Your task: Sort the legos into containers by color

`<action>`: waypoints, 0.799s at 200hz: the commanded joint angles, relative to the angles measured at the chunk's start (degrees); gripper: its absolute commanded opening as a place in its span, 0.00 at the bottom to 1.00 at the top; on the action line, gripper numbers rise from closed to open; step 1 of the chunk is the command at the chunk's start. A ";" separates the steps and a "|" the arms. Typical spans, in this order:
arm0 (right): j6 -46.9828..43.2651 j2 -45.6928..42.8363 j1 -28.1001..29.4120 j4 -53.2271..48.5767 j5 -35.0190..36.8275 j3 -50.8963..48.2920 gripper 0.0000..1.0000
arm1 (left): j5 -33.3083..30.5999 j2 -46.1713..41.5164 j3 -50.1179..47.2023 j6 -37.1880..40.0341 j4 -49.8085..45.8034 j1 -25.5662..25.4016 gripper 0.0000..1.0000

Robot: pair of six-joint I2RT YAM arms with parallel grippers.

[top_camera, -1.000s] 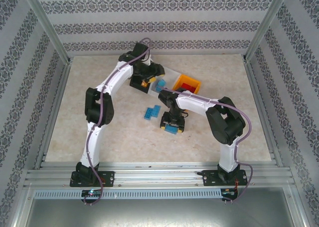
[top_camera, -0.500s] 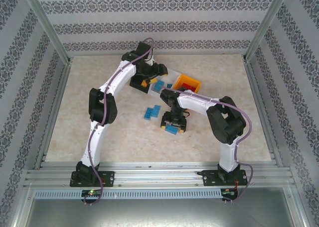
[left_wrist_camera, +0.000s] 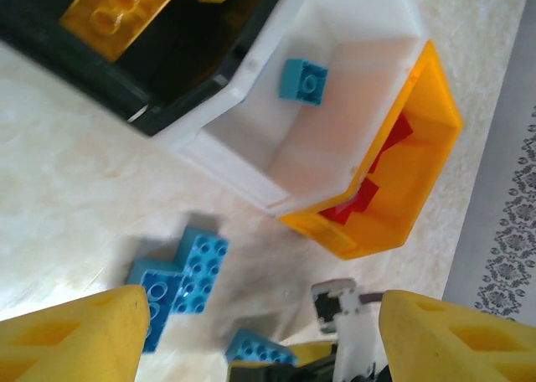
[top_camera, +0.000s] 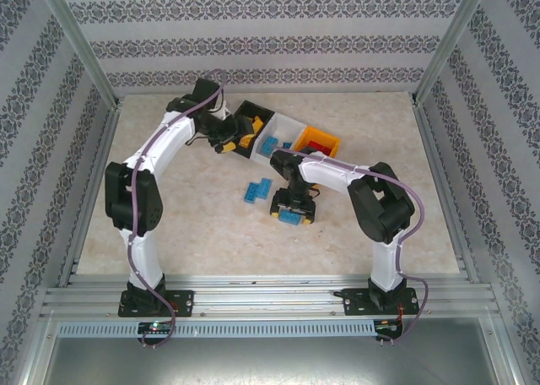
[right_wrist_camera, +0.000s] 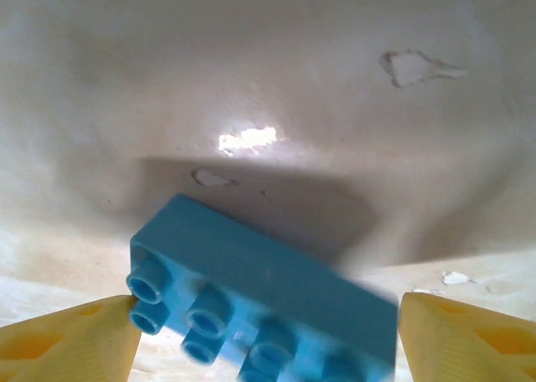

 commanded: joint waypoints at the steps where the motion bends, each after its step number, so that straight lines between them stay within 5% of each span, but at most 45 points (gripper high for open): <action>1: 2.47 2.47 0.66 -0.40 4.41 -0.46 0.80 | 0.93 -4.49 -5.74 2.33 2.63 1.43 0.73; 46: 4.29 3.52 0.86 1.53 4.51 -0.29 0.77 | 1.54 -11.41 -14.72 4.80 2.01 4.03 0.74; 92: 4.70 3.72 1.35 1.88 5.71 1.52 0.51 | 2.07 -16.21 -20.96 7.03 0.89 6.69 0.74; 160: 3.69 4.15 1.52 -1.36 6.96 5.58 0.29 | 3.12 -19.14 -25.60 8.26 1.24 8.97 0.74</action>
